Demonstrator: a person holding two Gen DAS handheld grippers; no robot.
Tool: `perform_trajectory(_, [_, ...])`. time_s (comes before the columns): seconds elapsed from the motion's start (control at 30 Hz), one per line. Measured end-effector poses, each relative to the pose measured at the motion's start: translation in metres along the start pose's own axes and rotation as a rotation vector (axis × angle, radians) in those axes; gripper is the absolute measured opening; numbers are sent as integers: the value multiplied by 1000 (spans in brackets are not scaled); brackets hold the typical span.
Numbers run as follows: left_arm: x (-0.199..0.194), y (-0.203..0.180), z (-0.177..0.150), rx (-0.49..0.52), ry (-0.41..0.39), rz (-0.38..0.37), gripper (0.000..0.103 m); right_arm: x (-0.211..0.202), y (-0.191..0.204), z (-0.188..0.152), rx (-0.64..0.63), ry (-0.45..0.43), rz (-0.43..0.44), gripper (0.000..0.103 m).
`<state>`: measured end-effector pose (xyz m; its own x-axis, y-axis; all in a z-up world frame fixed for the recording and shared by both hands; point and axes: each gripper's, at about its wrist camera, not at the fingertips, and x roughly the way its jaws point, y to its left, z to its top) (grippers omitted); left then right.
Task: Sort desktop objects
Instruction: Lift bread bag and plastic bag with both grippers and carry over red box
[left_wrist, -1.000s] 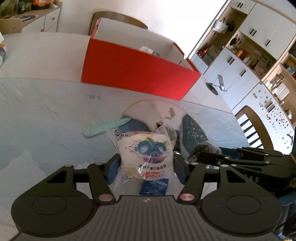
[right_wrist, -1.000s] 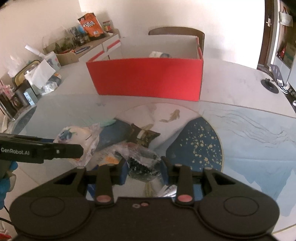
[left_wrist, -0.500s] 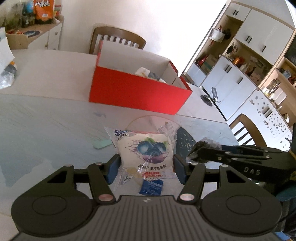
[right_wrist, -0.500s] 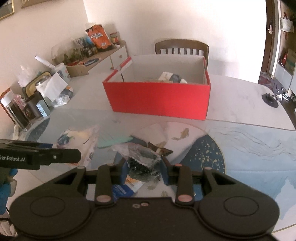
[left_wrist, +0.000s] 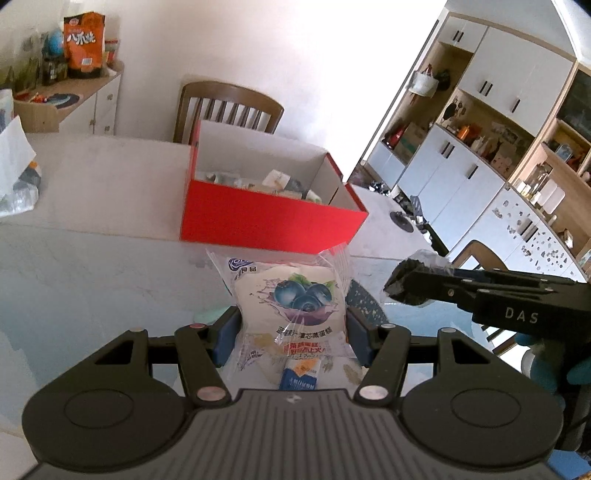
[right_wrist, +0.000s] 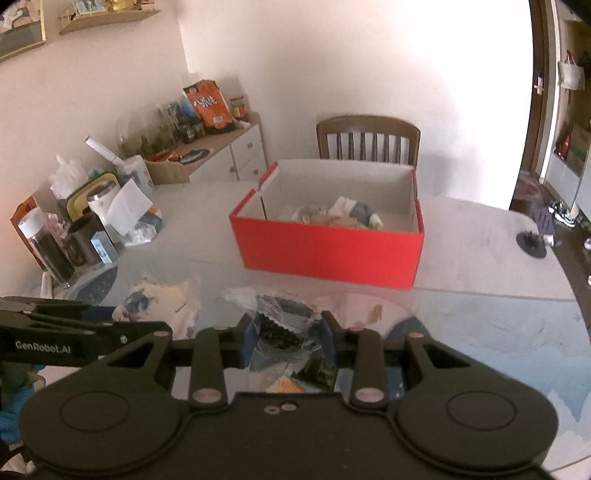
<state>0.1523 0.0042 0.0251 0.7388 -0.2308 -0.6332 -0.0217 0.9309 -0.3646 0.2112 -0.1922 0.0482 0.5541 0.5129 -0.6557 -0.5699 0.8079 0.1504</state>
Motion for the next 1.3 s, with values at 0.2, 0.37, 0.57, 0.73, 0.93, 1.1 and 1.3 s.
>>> perform_trajectory(0.2, [-4, -7, 13, 18, -18, -1, 60, -9, 2, 16, -15, -32, -10, 35])
perform_trajectory(0.37, [-5, -14, 29, 37, -35, 0, 60, -12, -2, 31, -18, -53, -24, 35])
perform_trajectory(0.57, [0, -18, 49, 45, -44, 5, 60, -11, -13, 47, -10, -70, -23, 35])
perform_trajectory(0.73, [5, -23, 64, 59, -63, 9, 60, -6, -19, 62, -14, -74, -11, 35])
perform_trajectory(0.93, [15, -25, 85, 70, -80, 17, 60, 2, -26, 76, -47, -87, -12, 35])
perform_trajectory(1.1, [29, -23, 92, 64, -76, 24, 60, 13, -36, 85, -61, -82, -16, 35])
perform_trajectory(1.3, [50, -19, 103, 57, -52, 46, 60, 30, -51, 95, -55, -68, -10, 35])
